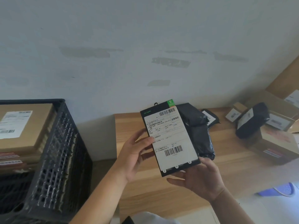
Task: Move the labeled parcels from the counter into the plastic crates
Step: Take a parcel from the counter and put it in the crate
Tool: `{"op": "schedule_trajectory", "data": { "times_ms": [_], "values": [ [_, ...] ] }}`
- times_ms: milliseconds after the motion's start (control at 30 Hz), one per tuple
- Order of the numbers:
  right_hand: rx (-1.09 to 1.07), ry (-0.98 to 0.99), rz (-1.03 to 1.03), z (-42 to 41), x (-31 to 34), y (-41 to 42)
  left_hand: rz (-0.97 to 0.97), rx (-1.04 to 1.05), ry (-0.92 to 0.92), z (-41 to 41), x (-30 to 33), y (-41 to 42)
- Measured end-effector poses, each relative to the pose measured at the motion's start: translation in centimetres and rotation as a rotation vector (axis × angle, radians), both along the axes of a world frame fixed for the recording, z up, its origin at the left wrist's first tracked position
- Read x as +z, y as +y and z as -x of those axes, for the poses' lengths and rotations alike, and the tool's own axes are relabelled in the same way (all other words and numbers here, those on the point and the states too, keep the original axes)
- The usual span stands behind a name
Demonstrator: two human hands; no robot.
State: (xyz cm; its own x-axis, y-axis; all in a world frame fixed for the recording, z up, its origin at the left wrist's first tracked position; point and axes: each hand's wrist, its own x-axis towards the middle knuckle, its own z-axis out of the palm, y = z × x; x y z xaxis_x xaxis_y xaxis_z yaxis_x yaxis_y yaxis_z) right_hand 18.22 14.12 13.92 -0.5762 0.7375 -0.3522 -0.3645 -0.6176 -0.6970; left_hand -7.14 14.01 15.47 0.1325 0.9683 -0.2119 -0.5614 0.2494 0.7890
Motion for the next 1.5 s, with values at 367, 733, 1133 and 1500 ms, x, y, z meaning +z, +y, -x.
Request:
{"op": "schedule_trajectory", "data": {
  "times_ms": [367, 733, 1133, 1500],
  "values": [
    [0.054, -0.42, -0.585, -0.1, 6.2, 3.9, -0.055, 0.155, 0.322, 2.2, 2.9, -3.1],
    [0.264, -0.321, -0.645, -3.3, 6.2, 6.5, -0.02, 0.295, 0.263, -3.6, 4.0, -5.0],
    [0.396, -0.251, -0.603, -8.8, 3.2, 6.6, 0.095, 0.447, 0.376, -13.0, 1.8, -11.1],
    [0.385, -0.253, -0.537, -13.9, 1.3, 3.3, 0.186, 0.462, 0.452, -19.0, 0.1, -14.2]
  ]
}}
